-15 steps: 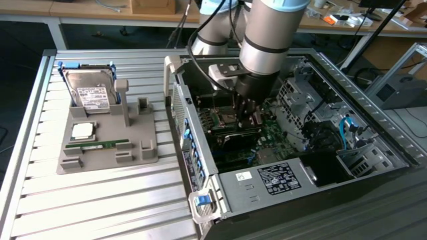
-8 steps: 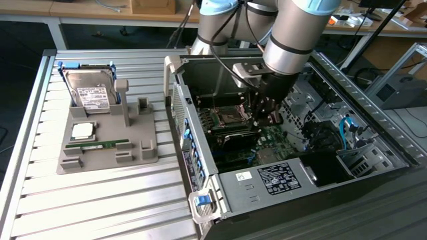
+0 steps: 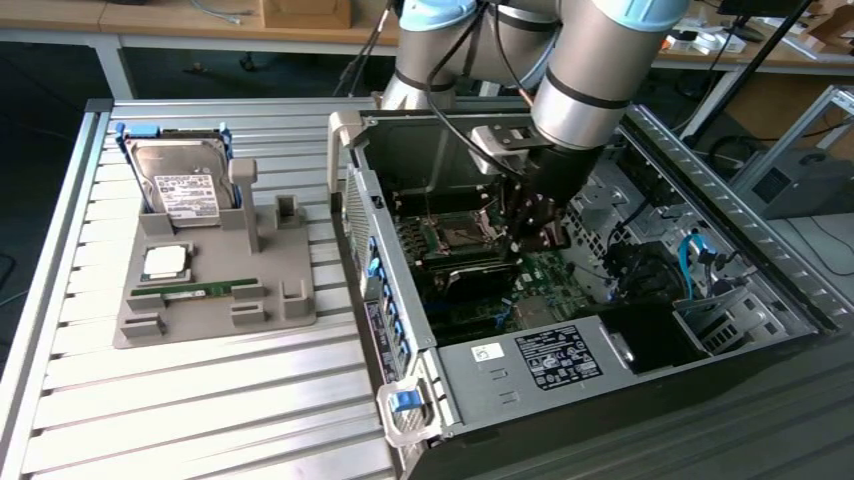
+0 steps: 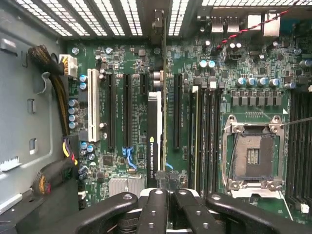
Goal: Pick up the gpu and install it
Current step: 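Press down on the gpu until it lock into place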
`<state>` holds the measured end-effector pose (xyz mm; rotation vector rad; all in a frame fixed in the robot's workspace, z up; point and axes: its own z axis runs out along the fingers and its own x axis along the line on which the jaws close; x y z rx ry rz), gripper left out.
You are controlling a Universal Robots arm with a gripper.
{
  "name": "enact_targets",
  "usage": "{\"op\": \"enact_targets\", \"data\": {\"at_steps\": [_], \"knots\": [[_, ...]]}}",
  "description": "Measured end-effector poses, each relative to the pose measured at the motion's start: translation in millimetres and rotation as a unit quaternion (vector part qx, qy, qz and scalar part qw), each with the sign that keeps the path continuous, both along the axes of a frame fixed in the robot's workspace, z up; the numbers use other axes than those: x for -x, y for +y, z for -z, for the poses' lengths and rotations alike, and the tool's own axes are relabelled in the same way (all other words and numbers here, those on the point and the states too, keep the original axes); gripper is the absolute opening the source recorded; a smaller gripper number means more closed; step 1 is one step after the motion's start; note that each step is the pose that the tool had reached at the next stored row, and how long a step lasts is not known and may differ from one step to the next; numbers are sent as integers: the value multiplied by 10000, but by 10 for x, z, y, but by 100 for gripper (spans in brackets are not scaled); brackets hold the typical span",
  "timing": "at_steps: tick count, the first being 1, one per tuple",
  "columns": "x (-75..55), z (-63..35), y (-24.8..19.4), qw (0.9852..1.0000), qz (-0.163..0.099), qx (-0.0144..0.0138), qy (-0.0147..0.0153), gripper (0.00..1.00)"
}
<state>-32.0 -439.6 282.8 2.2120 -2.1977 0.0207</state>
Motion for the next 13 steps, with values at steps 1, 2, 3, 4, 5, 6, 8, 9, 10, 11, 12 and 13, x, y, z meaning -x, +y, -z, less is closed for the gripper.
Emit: {"op": "enact_targets", "data": {"at_steps": [1,2,3,4,5,6,8,9,10,11,12,13], "knots": [[60,1,-1,10000,0,0,-3,11],[138,1,-1,10000,0,0,-5,11],[203,1,-1,10000,0,0,-7,11],[246,2,-1,10000,0,0,-7,11],[288,2,-1,10000,0,0,-8,11],[363,3,-1,10000,0,0,-9,11],[506,6,0,10000,0,0,-11,11],[554,8,0,10000,1,0,-12,11],[599,10,1,10000,1,0,-14,11],[636,12,2,10000,0,0,-14,11],[675,17,6,10000,0,-1,-15,11],[713,21,9,10000,0,-1,-15,11]]}}
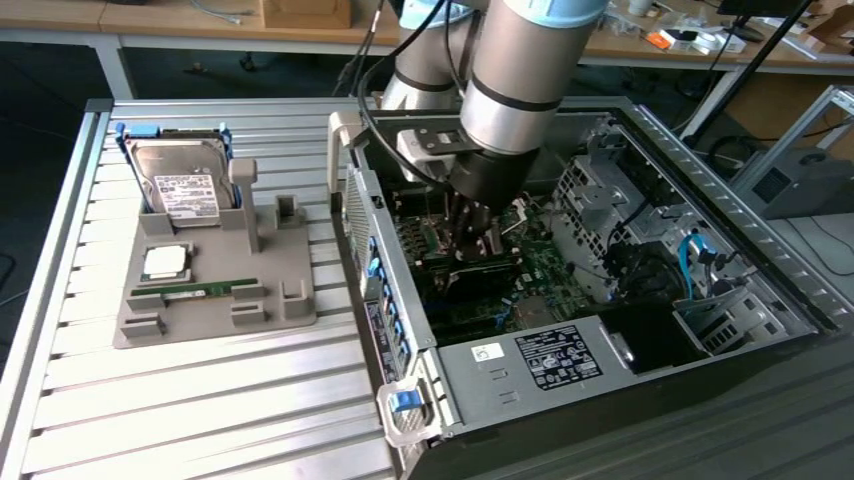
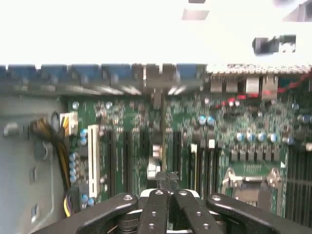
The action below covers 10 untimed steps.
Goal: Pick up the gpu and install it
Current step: 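Press down on the gpu until it lock into place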
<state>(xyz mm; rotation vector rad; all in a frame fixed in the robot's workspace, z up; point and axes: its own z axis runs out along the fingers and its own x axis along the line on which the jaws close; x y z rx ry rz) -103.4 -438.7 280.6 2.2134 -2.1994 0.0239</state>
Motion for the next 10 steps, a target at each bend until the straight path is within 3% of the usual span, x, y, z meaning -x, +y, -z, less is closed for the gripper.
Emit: {"op": "enact_targets", "data": {"at_steps": [6,10], "knots": [[149,22,6,10000,0,1,1,11],[170,26,6,10000,-1,1,1,11]]}}
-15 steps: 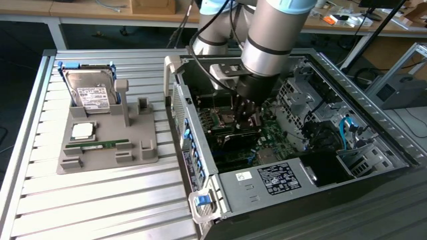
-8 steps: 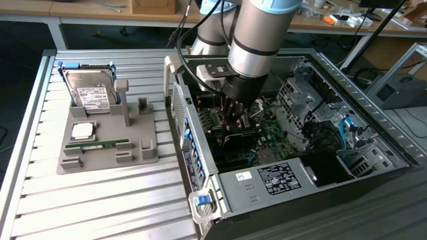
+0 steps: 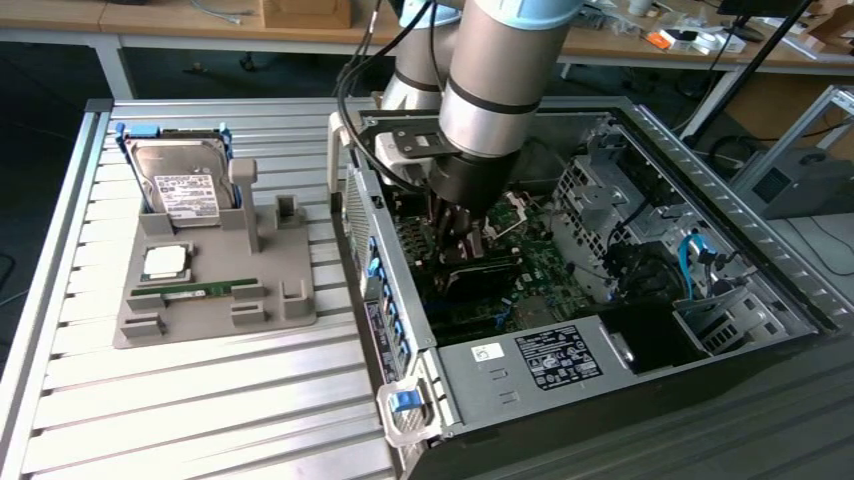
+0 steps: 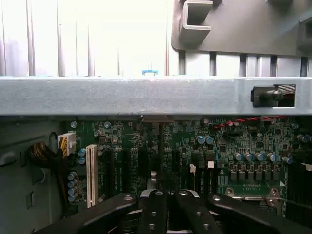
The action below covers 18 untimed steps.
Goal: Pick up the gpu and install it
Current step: 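Press down on the gpu until it lock into place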
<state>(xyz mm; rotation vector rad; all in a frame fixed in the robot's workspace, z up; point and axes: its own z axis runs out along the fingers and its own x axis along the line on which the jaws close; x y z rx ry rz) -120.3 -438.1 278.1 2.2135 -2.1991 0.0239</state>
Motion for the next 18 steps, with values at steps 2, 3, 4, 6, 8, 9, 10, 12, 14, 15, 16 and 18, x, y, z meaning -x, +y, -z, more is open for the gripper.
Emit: {"op": "enact_targets", "data": {"at_steps": [2,3,4,6,8,9,10,12,14,15,16,18], "knots": [[3,3,0,10000,1,0,0,11],[5,5,0,10000,1,0,0,11],[8,8,0,10000,1,0,0,11],[16,15,0,10000,1,0,0,11],[28,25,0,10000,0,1,0,11],[32,30,0,10000,0,1,0,11],[37,33,0,10000,0,0,0,11],[44,35,0,10000,1,2,1,11],[52,40,0,10000,0,0,-1,11],[57,43,0,10000,1,0,1,11],[60,44,0,10000,1,0,0,11],[66,47,0,10000,0,-1,-2,11]]}}
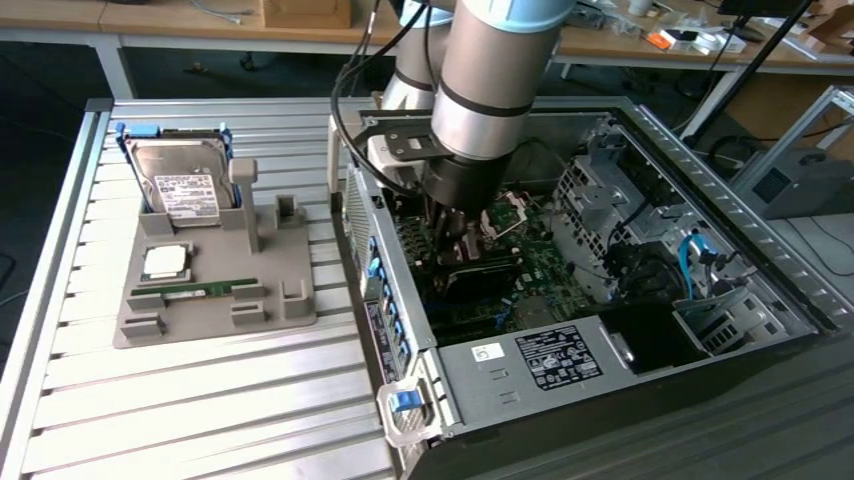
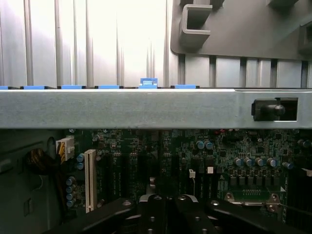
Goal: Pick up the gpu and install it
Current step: 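Press down on the gpu until it lock into place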
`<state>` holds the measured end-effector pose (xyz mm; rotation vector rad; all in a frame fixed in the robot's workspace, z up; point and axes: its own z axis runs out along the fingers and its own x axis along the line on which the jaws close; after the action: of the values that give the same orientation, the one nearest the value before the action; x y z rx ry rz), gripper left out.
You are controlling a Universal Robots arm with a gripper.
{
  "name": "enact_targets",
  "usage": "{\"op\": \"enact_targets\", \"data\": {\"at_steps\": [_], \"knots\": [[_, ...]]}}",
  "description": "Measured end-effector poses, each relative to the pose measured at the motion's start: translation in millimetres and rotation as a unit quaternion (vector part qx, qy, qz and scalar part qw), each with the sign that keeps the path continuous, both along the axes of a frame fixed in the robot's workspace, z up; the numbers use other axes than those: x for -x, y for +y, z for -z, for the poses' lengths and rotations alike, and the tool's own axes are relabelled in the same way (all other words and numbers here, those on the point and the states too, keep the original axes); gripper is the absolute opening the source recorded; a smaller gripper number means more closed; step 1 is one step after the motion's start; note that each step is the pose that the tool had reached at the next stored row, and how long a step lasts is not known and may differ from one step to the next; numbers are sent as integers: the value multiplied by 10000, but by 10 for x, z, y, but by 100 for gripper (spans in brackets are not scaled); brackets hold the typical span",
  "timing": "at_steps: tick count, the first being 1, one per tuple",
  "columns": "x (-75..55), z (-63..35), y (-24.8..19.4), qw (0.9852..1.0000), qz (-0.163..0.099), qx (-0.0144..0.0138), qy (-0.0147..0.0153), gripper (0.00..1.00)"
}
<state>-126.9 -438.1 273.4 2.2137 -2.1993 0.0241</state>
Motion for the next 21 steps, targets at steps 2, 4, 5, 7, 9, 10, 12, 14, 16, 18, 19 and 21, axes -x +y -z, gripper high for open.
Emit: {"op": "enact_targets", "data": {"at_steps": [2,4,5,7,9,10,12,14,16,18,19,21], "knots": [[13,2,-2,10000,1,0,1,11],[23,1,-8,10000,1,0,2,11],[30,2,-18,10000,0,-1,1,11],[38,2,-43,10000,1,-3,0,11],[38,1,-49,10000,1,-5,1,11],[38,1,-50,10000,1,-5,1,11],[38,2,-51,10000,1,-6,0,11],[38,1,-51,10000,1,-6,0,11],[38,1,-52,10000,1,-6,0,11],[38,1,-58,10000,0,-6,0,11],[37,2,-64,10000,0,-6,0,11],[38,1,-75,10000,1,-11,0,11]]}}
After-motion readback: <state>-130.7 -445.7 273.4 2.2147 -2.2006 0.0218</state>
